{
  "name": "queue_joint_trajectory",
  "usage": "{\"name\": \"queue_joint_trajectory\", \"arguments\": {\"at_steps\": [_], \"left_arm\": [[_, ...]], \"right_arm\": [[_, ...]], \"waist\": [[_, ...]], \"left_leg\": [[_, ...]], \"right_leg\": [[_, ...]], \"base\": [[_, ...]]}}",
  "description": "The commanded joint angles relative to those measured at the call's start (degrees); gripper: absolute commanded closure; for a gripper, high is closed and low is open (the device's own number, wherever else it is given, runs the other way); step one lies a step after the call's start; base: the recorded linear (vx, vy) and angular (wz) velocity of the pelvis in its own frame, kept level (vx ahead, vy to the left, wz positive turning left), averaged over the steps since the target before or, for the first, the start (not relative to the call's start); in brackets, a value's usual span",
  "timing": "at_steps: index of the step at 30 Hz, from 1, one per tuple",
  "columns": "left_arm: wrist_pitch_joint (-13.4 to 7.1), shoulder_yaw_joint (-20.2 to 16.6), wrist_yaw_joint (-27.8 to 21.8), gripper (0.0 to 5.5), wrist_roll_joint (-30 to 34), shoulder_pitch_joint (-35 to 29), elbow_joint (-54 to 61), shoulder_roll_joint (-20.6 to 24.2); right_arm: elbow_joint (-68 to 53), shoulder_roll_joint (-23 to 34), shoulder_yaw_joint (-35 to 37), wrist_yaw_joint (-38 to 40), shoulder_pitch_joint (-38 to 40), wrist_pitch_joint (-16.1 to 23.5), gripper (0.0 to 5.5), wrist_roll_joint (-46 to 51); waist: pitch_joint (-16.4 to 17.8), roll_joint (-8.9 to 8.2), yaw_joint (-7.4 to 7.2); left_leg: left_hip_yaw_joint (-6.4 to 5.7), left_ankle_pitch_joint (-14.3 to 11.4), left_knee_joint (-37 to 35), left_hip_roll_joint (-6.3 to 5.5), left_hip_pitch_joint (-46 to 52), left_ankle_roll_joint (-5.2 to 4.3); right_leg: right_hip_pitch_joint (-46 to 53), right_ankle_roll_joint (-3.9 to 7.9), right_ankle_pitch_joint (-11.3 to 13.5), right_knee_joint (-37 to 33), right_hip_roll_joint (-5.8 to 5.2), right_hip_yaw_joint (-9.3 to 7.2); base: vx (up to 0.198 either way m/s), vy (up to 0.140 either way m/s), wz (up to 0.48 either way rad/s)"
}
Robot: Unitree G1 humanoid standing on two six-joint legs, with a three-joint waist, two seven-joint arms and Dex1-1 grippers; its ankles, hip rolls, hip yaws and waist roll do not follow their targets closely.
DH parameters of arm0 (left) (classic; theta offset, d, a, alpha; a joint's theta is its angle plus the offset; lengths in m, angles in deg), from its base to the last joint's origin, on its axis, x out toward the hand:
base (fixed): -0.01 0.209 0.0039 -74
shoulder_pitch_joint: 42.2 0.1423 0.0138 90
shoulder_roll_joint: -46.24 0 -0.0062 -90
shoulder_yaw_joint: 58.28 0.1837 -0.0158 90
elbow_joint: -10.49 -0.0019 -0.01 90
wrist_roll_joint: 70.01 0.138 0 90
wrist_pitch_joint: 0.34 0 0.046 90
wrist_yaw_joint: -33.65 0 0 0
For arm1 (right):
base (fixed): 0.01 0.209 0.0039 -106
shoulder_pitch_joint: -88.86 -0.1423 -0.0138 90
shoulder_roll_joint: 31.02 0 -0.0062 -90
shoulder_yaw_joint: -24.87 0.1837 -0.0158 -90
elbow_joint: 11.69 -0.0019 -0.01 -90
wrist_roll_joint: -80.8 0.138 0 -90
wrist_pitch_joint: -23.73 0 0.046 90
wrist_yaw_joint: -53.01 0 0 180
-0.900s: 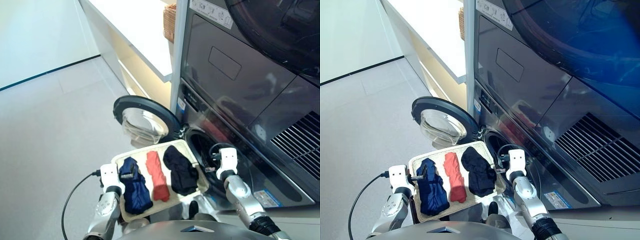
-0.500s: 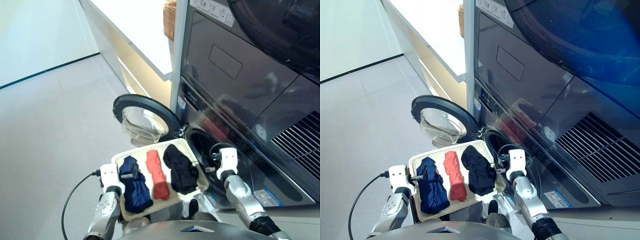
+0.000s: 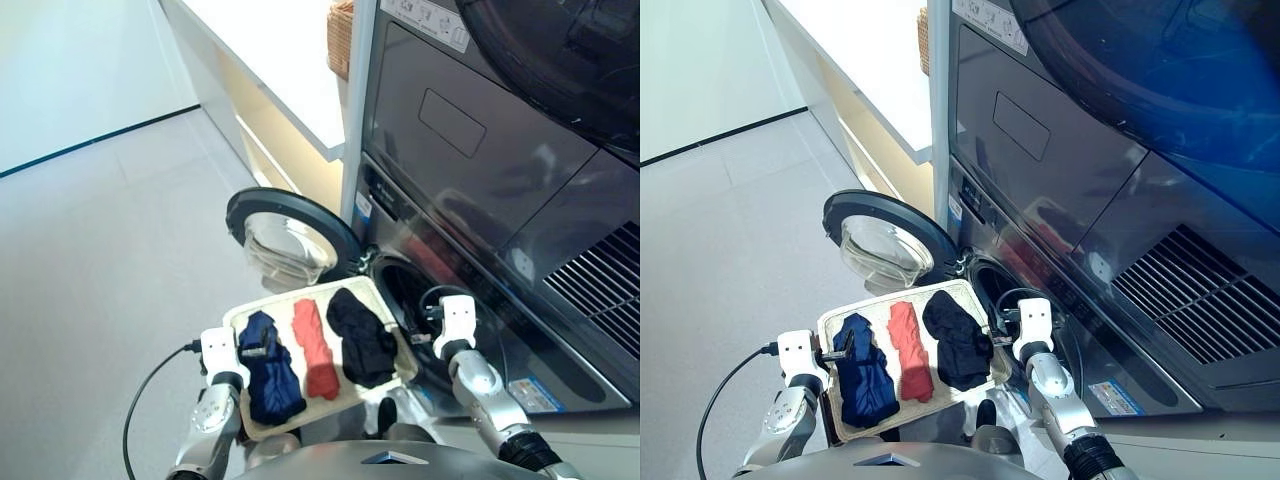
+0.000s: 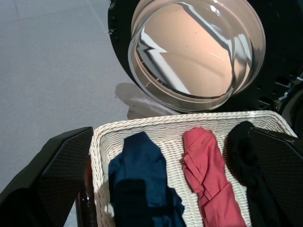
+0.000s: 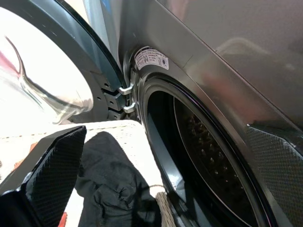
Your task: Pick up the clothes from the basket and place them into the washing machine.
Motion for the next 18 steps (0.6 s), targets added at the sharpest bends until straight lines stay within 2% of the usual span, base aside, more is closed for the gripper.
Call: {"name": "queue_joint_trajectory", "arguments": {"at_steps": [1,6,12,18], "left_arm": [[-2.7,-1.9,-0.3,0.00,1.9,-2.6,3.3,2.3],[-3.4,-0.5,0.3,0.00,1.2,-5.0,4.6,3.0],[-4.3,1.5,3.0,0.00,2.1,-9.6,4.0,3.4],[-4.8,3.4,7.1,0.00,3.8,-14.9,4.2,3.4]], "right_arm": [[-4.4,0.0,1.0,-0.5,-3.0,2.3,0.00,0.6],[-7.1,1.0,0.2,-0.3,-4.6,3.0,0.00,0.7],[-9.7,2.0,0.1,2.2,-7.4,4.2,0.00,-0.7],[-11.6,2.2,-0.3,4.6,-10.6,5.2,0.00,0.7]], "waist": [[1.1,-3.54,-0.31],[5.9,-3.07,-0.63],[10.2,-3.18,-1.25],[11.9,-3.24,-1.82]], "left_leg": [[-1.30,-0.4,7.3,-1.39,-6.8,1.60],[-1.50,-1.8,12.8,-1.96,-12.0,2.23],[-1.85,-3.8,21.8,-1.69,-21.8,2.62],[-2.64,-6.3,32.0,-1.56,-33.1,2.50]], "right_leg": [[-1.2,2.83,-3.2,7.6,-5.29,2.65],[-7.0,2.04,-4.2,13.4,-6.19,3.90],[-16.1,0.79,-5.7,20.6,-6.50,5.00],[-26.2,-0.31,-8.0,28.9,-6.88,6.32]], "base": [[0.000,0.000,0.000],[-0.098,0.032,0.016],[-0.140,0.002,0.033],[-0.120,0.008,0.119]]}}
